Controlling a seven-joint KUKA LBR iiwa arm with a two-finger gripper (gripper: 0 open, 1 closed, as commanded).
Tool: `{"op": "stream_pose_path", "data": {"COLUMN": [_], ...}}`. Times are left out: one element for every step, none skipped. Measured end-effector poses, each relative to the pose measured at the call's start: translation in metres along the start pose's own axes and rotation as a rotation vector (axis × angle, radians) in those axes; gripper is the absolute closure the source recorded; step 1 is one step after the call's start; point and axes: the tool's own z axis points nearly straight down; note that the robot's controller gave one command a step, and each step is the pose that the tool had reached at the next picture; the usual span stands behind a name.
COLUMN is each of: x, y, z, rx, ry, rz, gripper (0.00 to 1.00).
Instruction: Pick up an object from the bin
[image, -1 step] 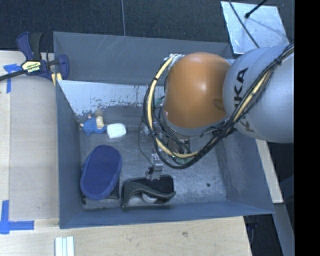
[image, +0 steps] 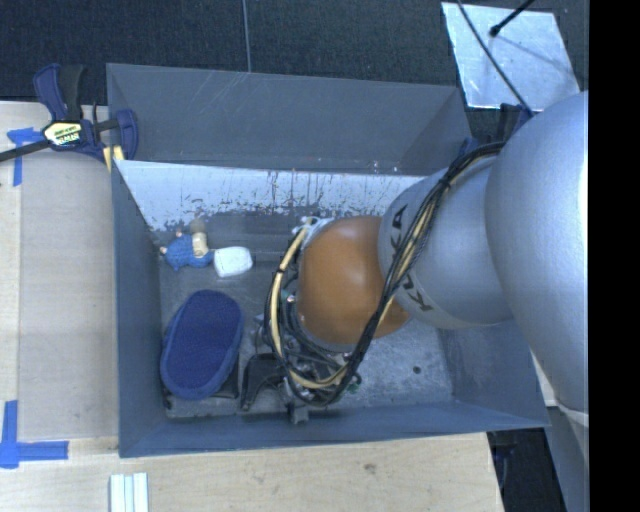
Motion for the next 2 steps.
{"op": "stream_pose_path", "data": {"x": [0.007,0.007], "y": [-0.02,-0.012], "z": [-0.029,-0.044], "rx": [0.002,0.002], "ry": [0.003,0.001], "rz": [0.162,0.352], "gripper": [0.0,0.0]}}
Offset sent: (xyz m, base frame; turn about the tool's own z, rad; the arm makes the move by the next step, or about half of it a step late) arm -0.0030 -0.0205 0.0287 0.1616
